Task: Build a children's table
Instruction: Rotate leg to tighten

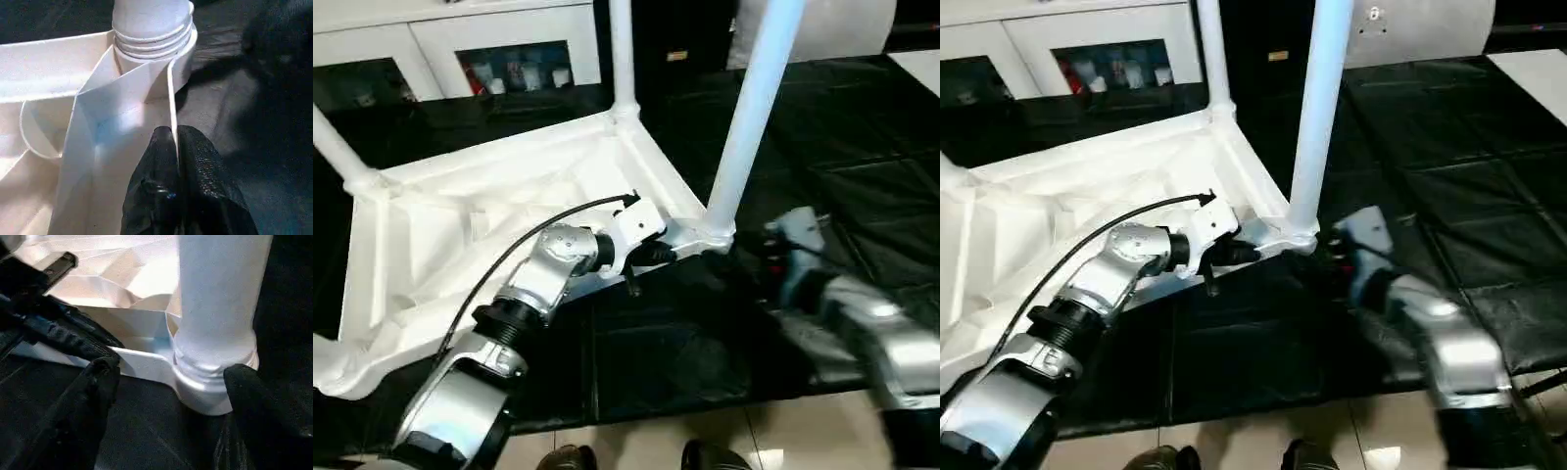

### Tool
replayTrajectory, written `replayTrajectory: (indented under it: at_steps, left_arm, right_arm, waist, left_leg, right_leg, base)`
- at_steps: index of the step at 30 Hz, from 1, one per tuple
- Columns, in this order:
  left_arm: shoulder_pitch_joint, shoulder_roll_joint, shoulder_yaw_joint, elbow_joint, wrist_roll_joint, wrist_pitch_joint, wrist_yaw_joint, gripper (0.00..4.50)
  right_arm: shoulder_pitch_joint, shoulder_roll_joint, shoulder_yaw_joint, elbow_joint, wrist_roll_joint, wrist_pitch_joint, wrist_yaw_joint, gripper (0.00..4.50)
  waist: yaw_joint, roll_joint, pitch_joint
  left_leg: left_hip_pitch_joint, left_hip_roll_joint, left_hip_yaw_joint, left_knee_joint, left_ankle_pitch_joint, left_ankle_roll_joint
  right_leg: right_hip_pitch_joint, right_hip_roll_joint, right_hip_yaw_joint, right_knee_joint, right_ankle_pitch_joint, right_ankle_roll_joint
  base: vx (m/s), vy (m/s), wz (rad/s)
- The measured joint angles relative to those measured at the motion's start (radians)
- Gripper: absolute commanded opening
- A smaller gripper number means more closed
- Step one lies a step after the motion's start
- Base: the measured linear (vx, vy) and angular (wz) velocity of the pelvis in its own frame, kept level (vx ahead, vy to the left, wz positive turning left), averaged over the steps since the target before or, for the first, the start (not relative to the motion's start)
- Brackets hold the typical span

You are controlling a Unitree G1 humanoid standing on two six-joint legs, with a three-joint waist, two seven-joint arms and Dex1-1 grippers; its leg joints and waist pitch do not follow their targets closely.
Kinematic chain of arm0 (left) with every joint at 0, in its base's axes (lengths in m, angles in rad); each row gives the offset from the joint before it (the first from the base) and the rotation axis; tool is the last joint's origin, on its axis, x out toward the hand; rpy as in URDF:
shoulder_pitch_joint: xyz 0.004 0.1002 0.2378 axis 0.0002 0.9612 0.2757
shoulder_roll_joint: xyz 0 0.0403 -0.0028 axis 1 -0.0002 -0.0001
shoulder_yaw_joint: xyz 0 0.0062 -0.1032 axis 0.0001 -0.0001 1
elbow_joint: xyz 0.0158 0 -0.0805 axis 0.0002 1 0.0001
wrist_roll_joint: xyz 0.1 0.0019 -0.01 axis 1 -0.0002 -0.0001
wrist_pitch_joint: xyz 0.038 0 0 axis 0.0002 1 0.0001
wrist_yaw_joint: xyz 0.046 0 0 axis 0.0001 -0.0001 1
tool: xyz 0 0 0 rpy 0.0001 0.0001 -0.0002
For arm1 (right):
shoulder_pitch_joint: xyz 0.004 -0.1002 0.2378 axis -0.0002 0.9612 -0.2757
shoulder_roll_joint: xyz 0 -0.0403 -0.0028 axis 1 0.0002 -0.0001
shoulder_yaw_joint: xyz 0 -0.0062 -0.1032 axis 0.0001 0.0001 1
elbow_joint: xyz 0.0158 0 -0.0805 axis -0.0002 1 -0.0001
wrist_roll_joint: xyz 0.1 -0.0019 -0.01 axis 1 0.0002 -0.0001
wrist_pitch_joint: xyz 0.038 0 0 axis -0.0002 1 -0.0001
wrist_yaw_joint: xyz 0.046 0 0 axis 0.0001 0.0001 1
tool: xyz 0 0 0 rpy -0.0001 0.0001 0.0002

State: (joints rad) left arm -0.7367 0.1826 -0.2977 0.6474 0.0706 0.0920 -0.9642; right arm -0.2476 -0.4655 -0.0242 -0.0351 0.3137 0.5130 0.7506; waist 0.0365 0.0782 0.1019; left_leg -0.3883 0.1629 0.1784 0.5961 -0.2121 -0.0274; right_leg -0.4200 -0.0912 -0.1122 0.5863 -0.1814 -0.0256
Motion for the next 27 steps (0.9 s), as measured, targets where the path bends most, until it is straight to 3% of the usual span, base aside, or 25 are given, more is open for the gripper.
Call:
replayTrajectory:
  at_steps: [5, 8, 11, 13, 18, 20, 27]
  left_arm:
    - [0.023, 0.096, -0.033, -0.019, -0.037, -0.092, -0.21, 0.0]
    - [0.01, 0.105, -0.053, -0.002, -0.032, -0.143, -0.265, 0.0]
    - [0.007, 0.107, -0.065, 0.0, -0.033, -0.163, -0.299, 0.0]
    - [0.007, 0.108, -0.07, 0.0, -0.037, -0.17, -0.317, 0.0]
    - [0.022, 0.129, -0.079, -0.034, -0.057, -0.172, -0.388, 0.0]
    - [0.025, 0.127, -0.084, -0.043, -0.057, -0.172, -0.394, 0.0]
    - [0.038, 0.128, -0.089, -0.065, -0.057, -0.16, -0.394, 0.0]
  right_arm:
    - [-0.043, -0.14, -0.006, 0.039, 0.046, -0.049, 0.221, 4.48]
    - [-0.065, -0.205, 0.031, 0.057, 0.037, -0.091, 0.324, 4.48]
    - [-0.066, -0.23, 0.066, 0.073, 0.029, -0.112, 0.408, 4.48]
    - [-0.066, -0.23, 0.078, 0.089, 0.03, -0.112, 0.438, 4.21]
    - [-0.14, -0.223, 0.119, 0.157, 0.037, -0.136, 0.527, 3.7]
    - [-0.163, -0.215, 0.132, 0.178, 0.035, -0.155, 0.542, 3.7]
    - [-0.179, -0.207, 0.15, 0.222, 0.041, -0.164, 0.609, 2.98]
  waist:
    - [0.018, 0.031, 0.011]
    - [0.037, 0.037, 0.013]
    - [0.042, 0.036, 0.014]
    - [0.046, 0.037, 0.014]
    - [0.055, 0.036, 0.013]
    - [0.058, 0.036, 0.013]
    - [0.059, 0.025, 0.012]
  left_leg:
    - [0.001, 0.001, -0.001, 0.008, 0.001, 0.003]
    - [0.003, 0.001, 0.0, 0.008, 0.002, 0.003]
    - [0.003, 0.001, 0.0, 0.008, 0.003, 0.003]
    - [0.002, 0.001, 0.0, 0.008, 0.003, 0.003]
    - [-0.001, 0.002, 0.0, 0.009, 0.003, 0.004]
    - [-0.002, 0.002, 0.0, 0.011, 0.003, 0.004]
    - [-0.003, 0.002, 0.0, 0.015, 0.003, 0.005]
  right_leg:
    - [0.002, -0.001, 0.0, 0.008, 0.001, -0.002]
    - [0.004, -0.001, -0.001, 0.008, 0.002, -0.003]
    - [0.005, -0.001, 0.0, 0.008, 0.002, -0.003]
    - [0.004, -0.001, 0.0, 0.007, 0.002, -0.003]
    - [0.001, -0.001, -0.001, 0.009, 0.002, -0.003]
    - [0.001, -0.001, -0.001, 0.009, 0.002, -0.003]
    - [0.001, -0.002, -0.001, 0.013, 0.002, -0.003]
  base:
    - [0.0, 0.0, 0.0]
    - [0.0, 0.0, 0.0]
    - [0.0, 0.0, 0.0]
    - [0.0, 0.0, 0.0]
    - [0.0, 0.0, 0.0]
    - [0.0, 0.0, 0.0]
    - [0.0, 0.0, 0.0]
